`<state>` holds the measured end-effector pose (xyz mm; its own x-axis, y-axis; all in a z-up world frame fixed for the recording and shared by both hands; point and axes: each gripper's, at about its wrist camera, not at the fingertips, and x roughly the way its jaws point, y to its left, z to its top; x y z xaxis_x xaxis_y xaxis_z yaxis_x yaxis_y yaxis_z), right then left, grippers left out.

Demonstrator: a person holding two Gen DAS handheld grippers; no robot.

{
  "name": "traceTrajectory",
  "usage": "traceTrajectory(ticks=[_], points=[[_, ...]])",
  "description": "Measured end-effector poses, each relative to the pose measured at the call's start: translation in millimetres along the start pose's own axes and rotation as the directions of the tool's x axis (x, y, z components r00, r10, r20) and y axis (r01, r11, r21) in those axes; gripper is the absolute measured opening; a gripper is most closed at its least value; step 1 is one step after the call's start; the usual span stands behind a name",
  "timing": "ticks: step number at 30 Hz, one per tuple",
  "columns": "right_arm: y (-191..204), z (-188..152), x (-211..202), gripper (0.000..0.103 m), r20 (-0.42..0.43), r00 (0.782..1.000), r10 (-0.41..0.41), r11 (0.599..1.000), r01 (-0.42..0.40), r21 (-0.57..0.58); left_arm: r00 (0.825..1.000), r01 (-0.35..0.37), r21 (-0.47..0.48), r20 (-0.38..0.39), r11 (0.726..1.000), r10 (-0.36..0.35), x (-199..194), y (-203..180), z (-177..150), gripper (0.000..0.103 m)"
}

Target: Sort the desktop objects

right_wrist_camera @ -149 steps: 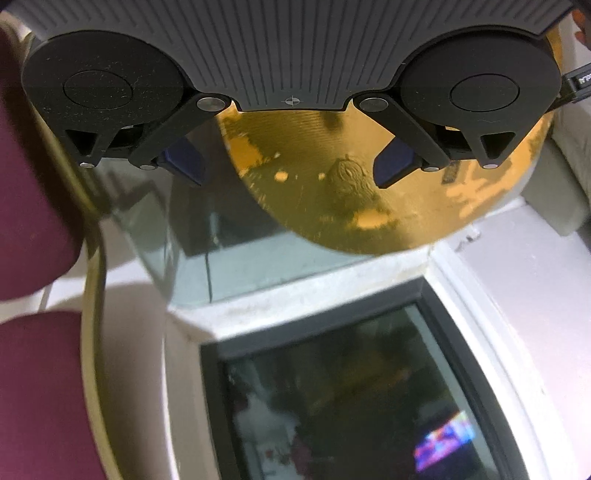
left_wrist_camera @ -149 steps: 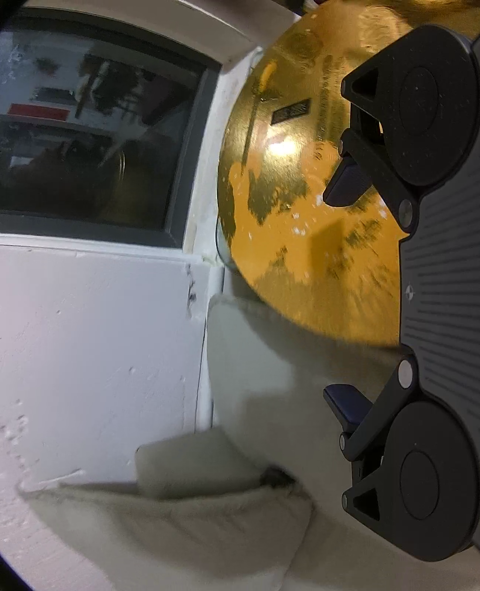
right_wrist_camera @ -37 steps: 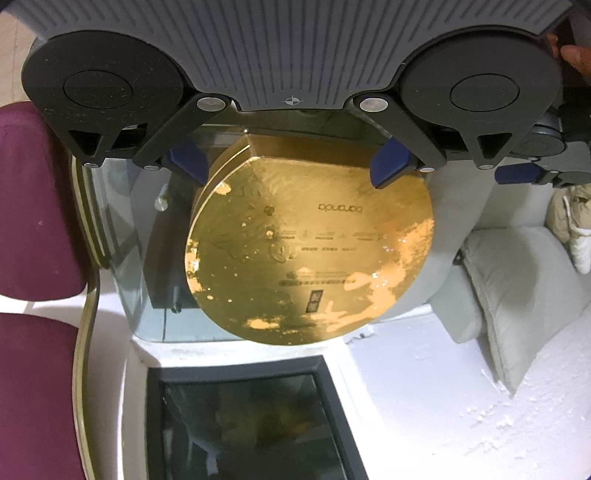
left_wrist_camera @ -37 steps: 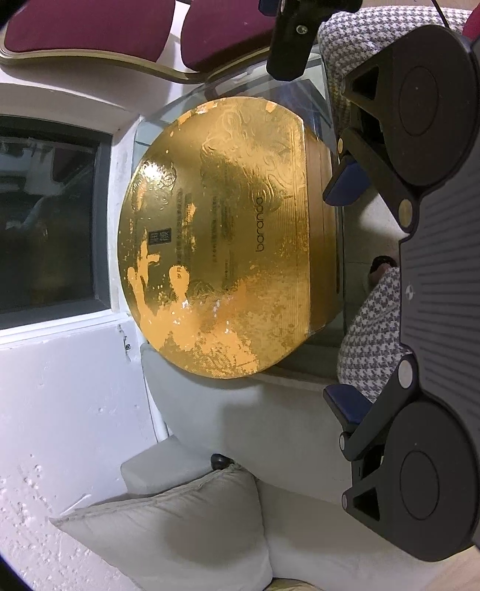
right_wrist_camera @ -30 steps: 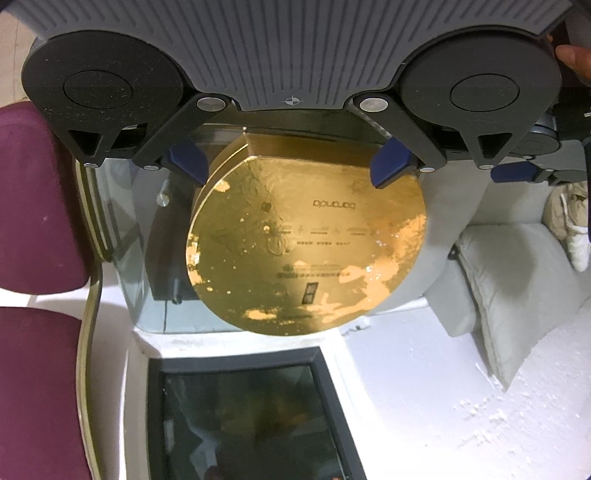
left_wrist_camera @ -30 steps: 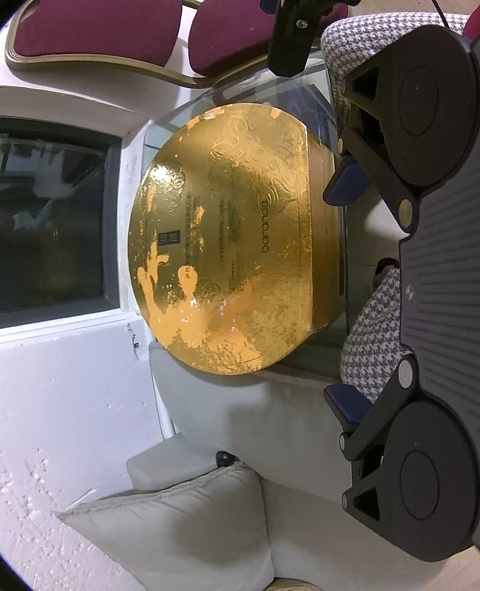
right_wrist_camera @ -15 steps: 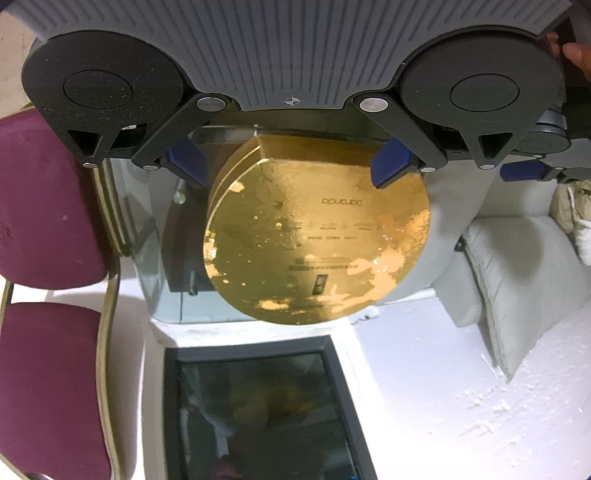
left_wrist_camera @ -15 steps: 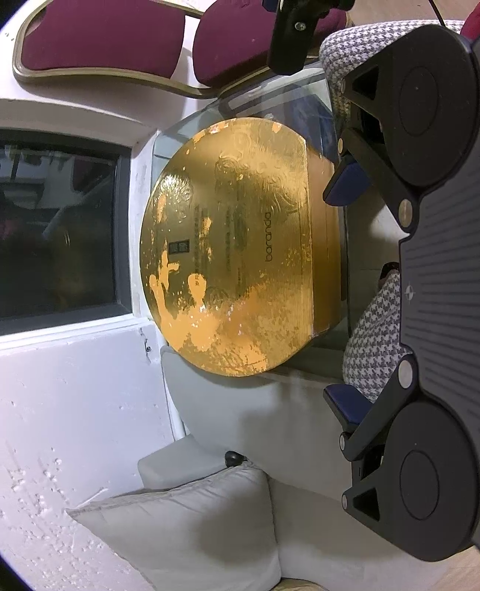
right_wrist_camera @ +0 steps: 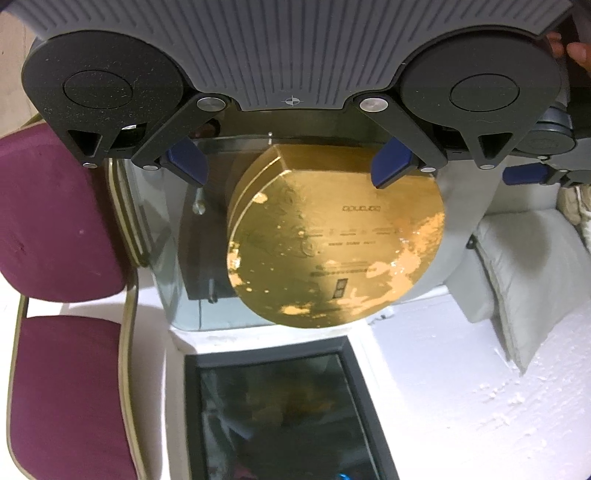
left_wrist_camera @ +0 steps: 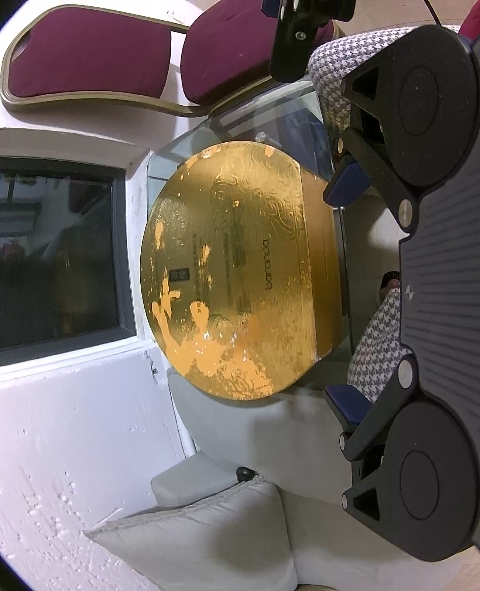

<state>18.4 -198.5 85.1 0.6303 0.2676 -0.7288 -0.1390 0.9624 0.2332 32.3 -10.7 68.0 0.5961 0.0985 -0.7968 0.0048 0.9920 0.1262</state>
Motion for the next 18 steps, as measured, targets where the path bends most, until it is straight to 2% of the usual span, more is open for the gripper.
traceTrajectory(ticks=[18], points=[[-2.9, -1.5, 12.1, 0.098, -0.037, 0.999, 0.003, 1.0, -0.003, -0.001, 1.0, 0.004, 0.001, -0.02, 1.0, -0.004, 5.4, -2.7, -0.2, 0.102]])
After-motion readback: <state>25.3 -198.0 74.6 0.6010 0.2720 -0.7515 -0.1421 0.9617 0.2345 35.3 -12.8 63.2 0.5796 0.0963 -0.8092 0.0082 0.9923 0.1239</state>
